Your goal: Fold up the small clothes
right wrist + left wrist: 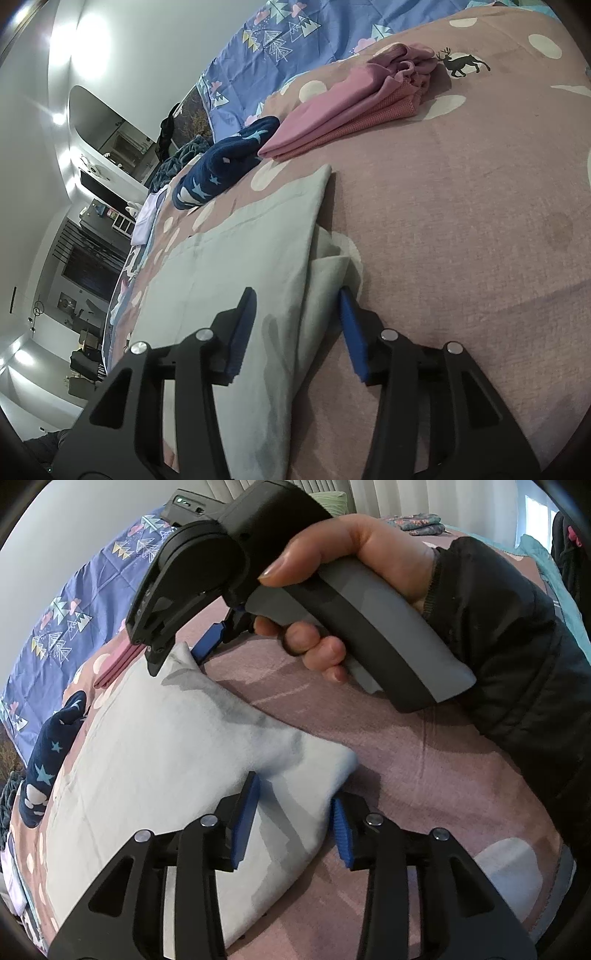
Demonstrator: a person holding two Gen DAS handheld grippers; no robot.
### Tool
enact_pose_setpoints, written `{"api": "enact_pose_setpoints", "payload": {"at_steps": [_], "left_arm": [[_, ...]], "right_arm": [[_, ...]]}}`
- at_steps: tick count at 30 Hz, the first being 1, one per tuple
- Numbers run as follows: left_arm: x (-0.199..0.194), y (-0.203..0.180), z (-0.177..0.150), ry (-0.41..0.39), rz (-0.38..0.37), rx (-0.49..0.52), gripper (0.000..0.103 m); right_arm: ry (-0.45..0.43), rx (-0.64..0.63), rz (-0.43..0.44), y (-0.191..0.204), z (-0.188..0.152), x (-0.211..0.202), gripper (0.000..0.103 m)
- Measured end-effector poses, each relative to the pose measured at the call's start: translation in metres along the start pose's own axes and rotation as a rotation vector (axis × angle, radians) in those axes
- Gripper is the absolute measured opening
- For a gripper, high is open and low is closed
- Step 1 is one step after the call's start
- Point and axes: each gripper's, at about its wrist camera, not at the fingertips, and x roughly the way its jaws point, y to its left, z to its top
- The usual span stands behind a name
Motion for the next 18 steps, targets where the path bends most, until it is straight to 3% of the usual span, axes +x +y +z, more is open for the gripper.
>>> {"api": "enact_pose_setpoints", "payload": {"at_steps": [3,4,5,6,8,12,15,18], "left_arm": [[0.004,0.003,0.0,-0.013,-0.033,-0.022,0.04],[0.006,0.007,0.001,-0.019,-0.057,-0.039,0.028],[0.006,0.011,0.001,-0.021,-0.066,-0.053,0.02],[0.004,0.018,0.002,-0.025,-0.109,-0.086,0.006],[-0.003,0.028,0.004,-0.044,-0.193,-0.139,0.001],[-0.021,0.035,0.007,-0.093,-0.264,-0.148,0.001],[-0.02,0.039,0.007,-0.099,-0.3,-0.172,0.001],[-0.003,0.036,0.003,-0.061,-0.326,-0.181,0.001]], "right_arm": [[-0.01,-0.026,0.008,0.002,0.002,0.009,0.046],[-0.021,-0.035,0.008,0.002,0.002,0.012,0.035],[-0.034,-0.03,-0.002,0.001,0.003,0.014,0.014],[-0.043,0.012,-0.007,-0.005,0.005,0.016,0.007],[-0.076,0.085,0.069,-0.013,0.007,0.01,0.006],[-0.177,0.035,0.141,0.009,0.009,-0.016,0.006],[-0.204,-0.017,0.109,0.018,0.009,-0.02,0.006],[-0.145,0.07,-0.011,-0.012,0.012,0.002,0.006]]}}
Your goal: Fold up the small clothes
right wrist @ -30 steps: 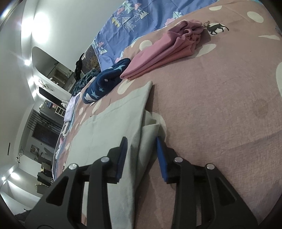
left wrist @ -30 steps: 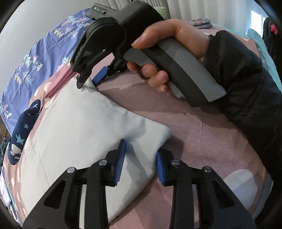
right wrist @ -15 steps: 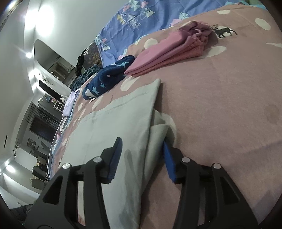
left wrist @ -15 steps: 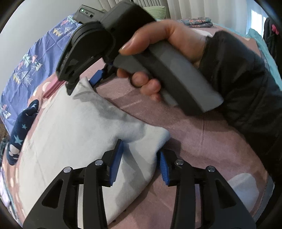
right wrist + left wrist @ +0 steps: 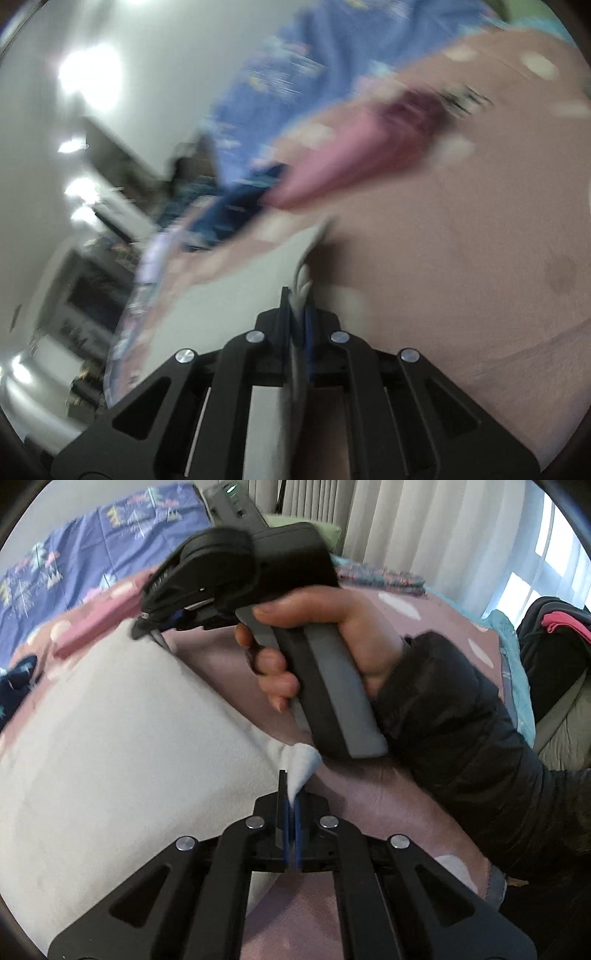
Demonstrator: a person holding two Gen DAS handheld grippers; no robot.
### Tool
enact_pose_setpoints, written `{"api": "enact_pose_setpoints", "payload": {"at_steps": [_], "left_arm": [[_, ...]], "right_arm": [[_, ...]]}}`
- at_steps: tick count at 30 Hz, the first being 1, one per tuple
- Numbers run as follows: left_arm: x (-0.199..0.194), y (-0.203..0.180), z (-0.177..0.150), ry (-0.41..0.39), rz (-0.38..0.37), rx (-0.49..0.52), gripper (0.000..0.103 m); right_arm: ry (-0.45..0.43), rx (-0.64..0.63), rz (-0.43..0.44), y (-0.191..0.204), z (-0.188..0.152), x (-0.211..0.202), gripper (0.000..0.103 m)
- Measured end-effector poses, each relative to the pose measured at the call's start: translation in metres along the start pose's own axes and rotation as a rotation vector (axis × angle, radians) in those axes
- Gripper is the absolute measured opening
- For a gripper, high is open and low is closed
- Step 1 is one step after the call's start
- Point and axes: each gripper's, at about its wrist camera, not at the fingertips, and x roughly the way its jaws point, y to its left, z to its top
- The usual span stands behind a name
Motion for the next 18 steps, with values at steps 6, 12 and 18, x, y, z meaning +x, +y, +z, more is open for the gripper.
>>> {"api": "enact_pose_setpoints", "payload": {"at_steps": [6,12,18], "left_arm": [[0.006,-0.004,-0.006,0.006,-0.017,-0.005,0.001],[0.011,0.003,-0.013,0.014,-0.028,-0.015,0.002],[0.011,0.006,-0.016,0.002,-0.069,-0.016,0.008]], "right_arm": [[-0.064,0.004,0.005,-0.001,0.002,-0.013,0.002],[-0.1,0.057,-0.025,-0.015,0.002,-0.026,0.0],[-0.009,-0.125,0.103,0.024,-0.009,-0.023,0.004]]}}
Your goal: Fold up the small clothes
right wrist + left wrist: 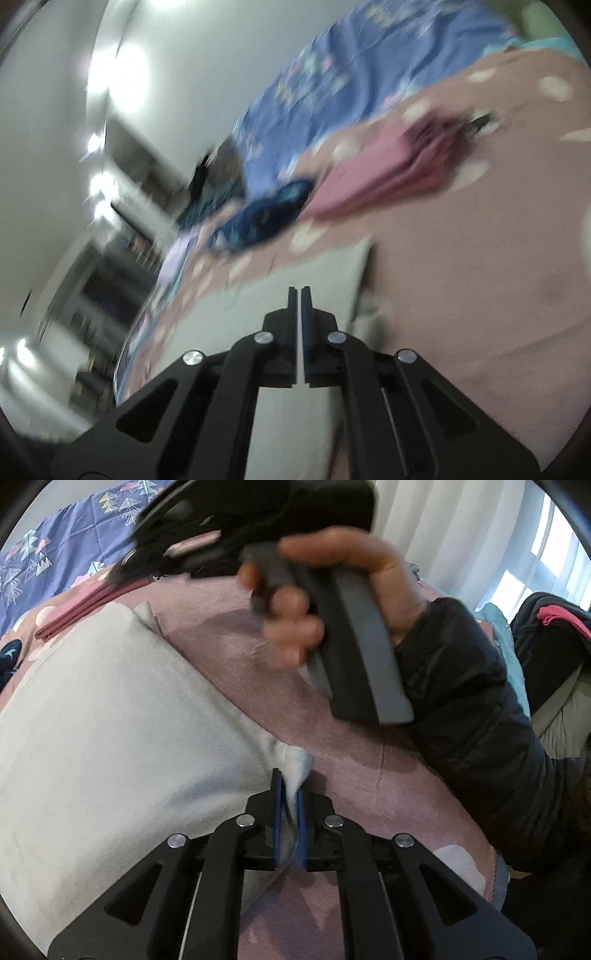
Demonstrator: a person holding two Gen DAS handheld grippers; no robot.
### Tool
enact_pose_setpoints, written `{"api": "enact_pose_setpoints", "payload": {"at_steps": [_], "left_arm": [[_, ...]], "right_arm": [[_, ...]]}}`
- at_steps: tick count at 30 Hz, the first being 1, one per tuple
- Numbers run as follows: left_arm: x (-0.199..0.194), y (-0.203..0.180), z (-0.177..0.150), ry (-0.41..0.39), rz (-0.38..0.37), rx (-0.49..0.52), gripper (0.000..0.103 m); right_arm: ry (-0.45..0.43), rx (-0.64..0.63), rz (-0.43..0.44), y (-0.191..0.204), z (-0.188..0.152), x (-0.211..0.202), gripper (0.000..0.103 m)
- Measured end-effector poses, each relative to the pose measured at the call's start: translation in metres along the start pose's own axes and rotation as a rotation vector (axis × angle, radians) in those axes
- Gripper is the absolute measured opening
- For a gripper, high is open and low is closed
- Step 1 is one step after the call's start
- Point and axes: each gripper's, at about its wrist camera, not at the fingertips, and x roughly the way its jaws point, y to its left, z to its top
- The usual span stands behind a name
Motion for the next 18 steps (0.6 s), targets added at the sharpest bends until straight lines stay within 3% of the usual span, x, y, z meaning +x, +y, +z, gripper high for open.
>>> {"api": "enact_pose_setpoints", "payload": {"at_steps": [2,11,13,15,18], "left_arm": [[0.001,0.0,-0.001,0.004,-0.047,-0.022,0.011],[-0.018,-0.004,-0.021,-0.011,-0.111,-0.081,0.015],[-0.039,-0.005,-0.033,-0.03,-0.071,-0.08,0.021],[-0.065,0.002,-0.051,-0.069,0.003,-0.101,0.035],[-0.105,0.027,-0.086,-0.122,0.102,-0.193,0.037]], "right_arm": [[0.087,0.016,-0.191,-0.019,-0.009,0.028,0.0],[0.048,0.113,-0.02,-0.044,-0.009,0.017,0.0],[0.044,0.119,-0.009,-0.041,-0.008,0.019,0.0],[0.04,0.115,-0.015,-0.04,-0.007,0.018,0.0],[0.024,0.119,-0.036,-0.037,-0.01,0.012,0.0]]}}
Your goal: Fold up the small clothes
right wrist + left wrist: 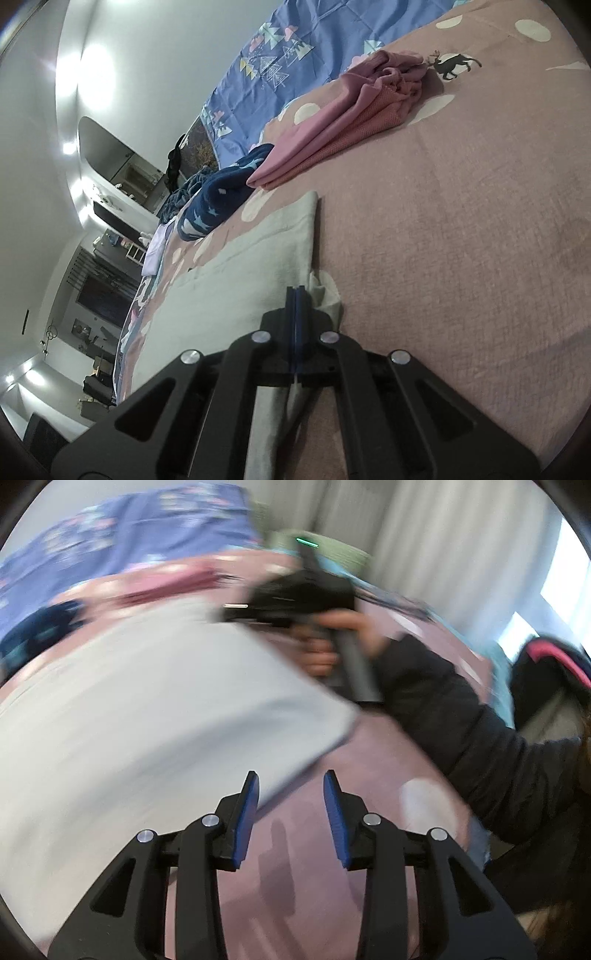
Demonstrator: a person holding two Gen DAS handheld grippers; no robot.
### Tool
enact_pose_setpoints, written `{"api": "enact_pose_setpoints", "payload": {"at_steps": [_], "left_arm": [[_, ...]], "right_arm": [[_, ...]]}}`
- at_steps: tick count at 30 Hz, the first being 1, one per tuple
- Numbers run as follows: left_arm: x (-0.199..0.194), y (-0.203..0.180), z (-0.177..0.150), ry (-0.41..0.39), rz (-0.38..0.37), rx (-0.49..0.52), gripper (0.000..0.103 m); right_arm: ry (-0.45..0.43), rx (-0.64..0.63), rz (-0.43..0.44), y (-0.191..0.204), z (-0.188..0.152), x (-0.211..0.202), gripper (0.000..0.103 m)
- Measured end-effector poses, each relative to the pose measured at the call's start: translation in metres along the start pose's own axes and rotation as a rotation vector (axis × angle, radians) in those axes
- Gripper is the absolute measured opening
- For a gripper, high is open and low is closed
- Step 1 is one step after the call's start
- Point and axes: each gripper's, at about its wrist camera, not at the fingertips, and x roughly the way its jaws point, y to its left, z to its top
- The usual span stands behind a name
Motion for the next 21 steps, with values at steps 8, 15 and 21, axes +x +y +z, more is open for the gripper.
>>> {"api": "enact_pose_setpoints", "payload": {"at_steps": [8,15,21], "left_arm": [[-0.119,0.117,-0.106,-0.115,0.382,-0.374,0.054],[-0.186,0.189,-0.161,-0.207,0.522,-0.589,0.055],[-0.196,0.209,-0.168,-0.318,0.46,-0.609,0.055]], "right_arm": [[-0.041,-0.064,-0.201,0.032,-0.007,-0.014,0.03],[-0.186,-0.598,-0.453,0.205,-0.07,-0.04,0.047],[-0.083,-1.035,-0.375,0.333,-0.199,0.038,0.058]]}}
